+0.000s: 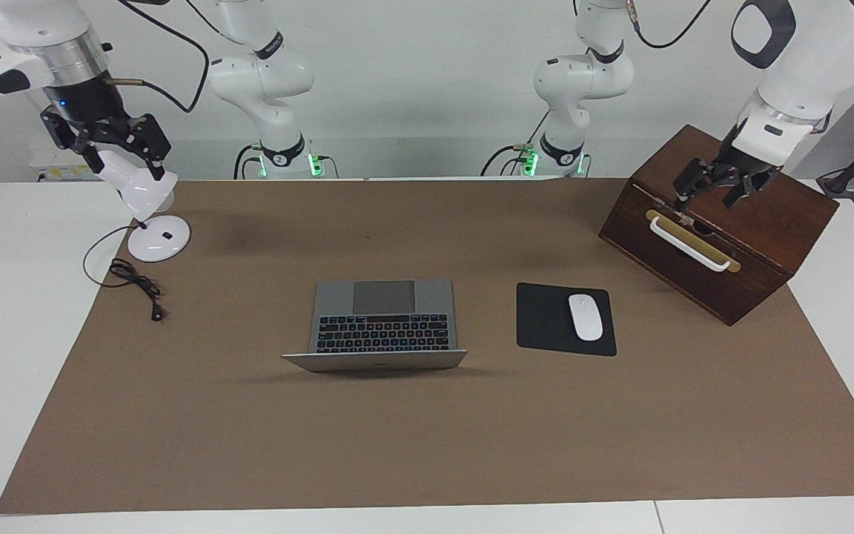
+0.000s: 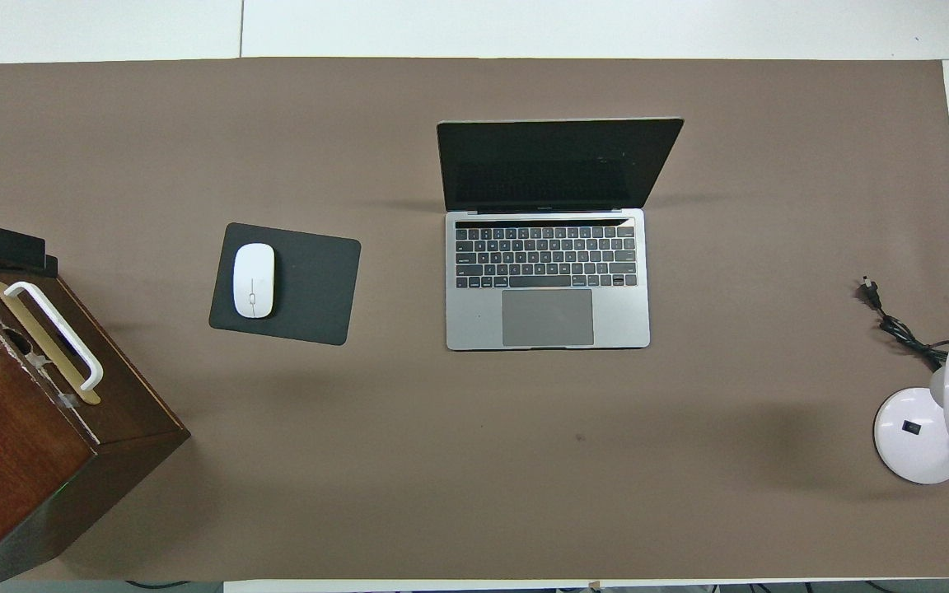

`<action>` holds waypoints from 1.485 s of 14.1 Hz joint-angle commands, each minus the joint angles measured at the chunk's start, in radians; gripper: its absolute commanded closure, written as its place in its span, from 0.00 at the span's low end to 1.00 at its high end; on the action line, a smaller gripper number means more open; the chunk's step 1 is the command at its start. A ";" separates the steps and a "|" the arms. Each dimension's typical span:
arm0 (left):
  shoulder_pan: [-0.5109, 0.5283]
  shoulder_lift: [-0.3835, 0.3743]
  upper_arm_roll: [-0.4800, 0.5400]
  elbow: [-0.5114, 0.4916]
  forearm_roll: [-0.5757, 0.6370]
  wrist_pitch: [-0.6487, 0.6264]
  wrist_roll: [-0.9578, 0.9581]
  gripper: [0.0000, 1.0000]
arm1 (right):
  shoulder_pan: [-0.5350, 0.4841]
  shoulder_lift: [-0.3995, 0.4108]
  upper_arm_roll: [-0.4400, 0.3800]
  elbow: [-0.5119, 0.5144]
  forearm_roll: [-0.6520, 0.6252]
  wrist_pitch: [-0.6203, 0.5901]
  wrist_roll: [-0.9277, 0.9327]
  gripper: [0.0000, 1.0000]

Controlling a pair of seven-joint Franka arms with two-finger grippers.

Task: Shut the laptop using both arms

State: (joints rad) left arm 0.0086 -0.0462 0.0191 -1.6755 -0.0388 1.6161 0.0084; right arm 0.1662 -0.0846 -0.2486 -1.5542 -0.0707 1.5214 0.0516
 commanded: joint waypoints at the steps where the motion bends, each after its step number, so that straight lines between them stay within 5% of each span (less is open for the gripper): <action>1: 0.002 -0.012 -0.004 -0.003 0.013 -0.005 -0.004 0.00 | 0.000 -0.020 0.002 -0.030 0.006 0.029 -0.010 0.00; 21: 0.008 -0.014 -0.004 -0.007 0.013 0.012 0.002 0.00 | 0.001 -0.020 0.002 -0.032 0.008 0.045 -0.009 0.00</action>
State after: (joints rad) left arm 0.0087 -0.0486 0.0193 -1.6753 -0.0389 1.6269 0.0083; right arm 0.1663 -0.0846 -0.2483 -1.5566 -0.0707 1.5375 0.0516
